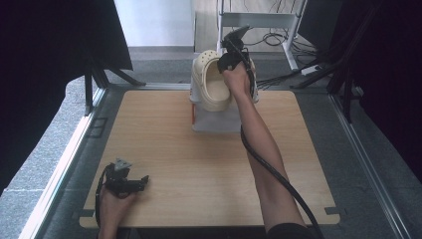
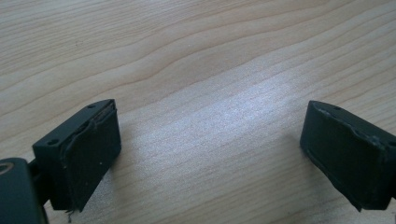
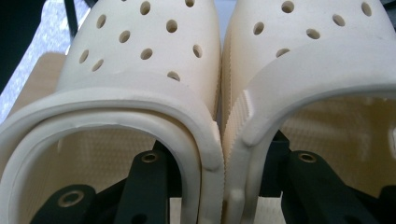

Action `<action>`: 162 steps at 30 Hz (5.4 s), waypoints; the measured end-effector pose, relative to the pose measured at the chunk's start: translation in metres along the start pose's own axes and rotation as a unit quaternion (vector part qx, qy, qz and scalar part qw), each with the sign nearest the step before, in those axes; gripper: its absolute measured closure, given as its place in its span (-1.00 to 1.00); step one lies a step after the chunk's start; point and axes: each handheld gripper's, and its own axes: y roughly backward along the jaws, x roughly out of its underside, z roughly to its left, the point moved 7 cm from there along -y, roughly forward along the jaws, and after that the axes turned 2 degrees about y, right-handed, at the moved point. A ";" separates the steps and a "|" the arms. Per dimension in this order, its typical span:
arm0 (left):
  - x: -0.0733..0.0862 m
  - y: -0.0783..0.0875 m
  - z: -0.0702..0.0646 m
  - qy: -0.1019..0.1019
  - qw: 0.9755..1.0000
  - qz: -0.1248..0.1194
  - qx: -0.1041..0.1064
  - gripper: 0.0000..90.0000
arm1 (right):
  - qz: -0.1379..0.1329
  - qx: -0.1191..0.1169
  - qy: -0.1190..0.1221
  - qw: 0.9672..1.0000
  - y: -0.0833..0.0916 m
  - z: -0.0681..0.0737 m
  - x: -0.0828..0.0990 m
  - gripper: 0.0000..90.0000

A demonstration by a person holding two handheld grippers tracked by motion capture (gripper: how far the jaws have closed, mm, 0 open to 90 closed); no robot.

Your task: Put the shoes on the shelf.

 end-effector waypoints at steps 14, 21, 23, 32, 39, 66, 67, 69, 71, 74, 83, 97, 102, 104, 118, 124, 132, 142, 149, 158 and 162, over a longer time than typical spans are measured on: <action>-0.001 -0.001 0.000 -0.003 1.000 -0.001 0.002 -0.89 | -0.003 0.025 -0.019 1.000 -0.036 -0.011 -0.023 0.40; -0.001 -0.001 0.000 -0.004 1.000 0.000 0.002 -0.89 | 0.000 0.019 0.001 1.000 -0.047 -0.009 -0.021 0.28; -0.001 -0.001 0.000 -0.004 1.000 0.000 0.002 -0.89 | -0.002 0.015 0.010 1.000 -0.046 -0.008 -0.020 0.17; -0.001 -0.001 0.000 -0.004 1.000 0.000 0.002 -0.89 | -0.021 -0.024 0.103 0.994 -0.023 -0.004 -0.012 -0.39; -0.001 -0.001 0.000 -0.004 1.000 -0.001 0.002 -0.89 | -0.023 -0.068 0.141 0.987 -0.005 -0.006 0.005 -0.58; -0.001 -0.001 0.000 -0.003 1.000 -0.003 -0.001 -0.88 | -0.065 -0.159 0.264 0.949 0.060 0.010 0.081 -1.00; -0.001 -0.001 0.000 -0.003 1.000 -0.003 -0.001 -0.88 | -0.063 -0.162 0.266 0.948 0.062 0.009 0.085 -1.00; -0.001 -0.001 0.000 -0.002 1.000 -0.003 -0.001 -0.88 | -0.059 -0.165 0.273 0.946 0.064 0.008 0.092 -1.00; -0.001 -0.001 0.000 -0.004 1.000 -0.003 -0.002 -0.88 | -0.058 -0.172 0.277 0.944 0.067 0.007 0.099 -1.00; -0.001 -0.001 -0.001 -0.003 1.000 -0.002 -0.002 -0.88 | -0.052 -0.177 0.280 0.942 0.070 0.006 0.111 -1.00; -0.001 -0.001 -0.002 -0.002 1.000 -0.003 -0.003 -0.88 | -0.057 -0.189 0.289 0.937 0.079 0.001 0.139 -0.98; -0.001 -0.001 -0.002 -0.003 1.000 -0.003 -0.002 -0.88 | -0.059 -0.205 0.299 0.930 0.077 -0.012 0.182 -0.96; -0.001 -0.001 -0.002 -0.003 1.000 -0.003 -0.002 -0.88 | -0.054 -0.205 0.293 0.932 0.068 -0.021 0.198 -0.97; -0.001 -0.001 -0.002 -0.003 1.000 -0.003 -0.002 -0.88 | -0.056 -0.203 0.291 0.933 0.066 -0.026 0.203 -0.97; -0.001 -0.002 -0.004 -0.004 1.000 0.000 -0.001 -0.92 | -0.074 -0.201 0.278 0.936 0.050 -0.051 0.238 -1.00; -0.001 -0.003 -0.005 -0.004 1.000 0.001 0.000 -0.96 | -0.073 -0.193 0.275 0.939 0.047 -0.063 0.252 -1.00; -0.001 -0.003 -0.007 -0.004 1.000 0.006 0.001 -1.00 | -0.073 -0.179 0.274 0.942 0.050 -0.079 0.271 -0.99; -0.001 -0.004 -0.009 -0.004 1.000 0.006 0.001 -1.00 | -0.067 -0.166 0.272 0.946 0.043 -0.092 0.300 -0.98; -0.001 -0.004 -0.009 -0.005 1.000 0.006 0.002 -1.00 | -0.063 -0.164 0.265 0.948 0.031 -0.096 0.320 -0.97; -0.001 -0.004 -0.009 -0.005 1.000 0.006 0.001 -1.00 | -0.055 -0.164 0.251 0.952 0.009 -0.095 0.346 -0.97; -0.001 -0.003 -0.009 -0.004 1.000 0.006 0.001 -1.00 | -0.047 -0.157 0.251 0.954 -0.002 -0.094 0.357 -0.97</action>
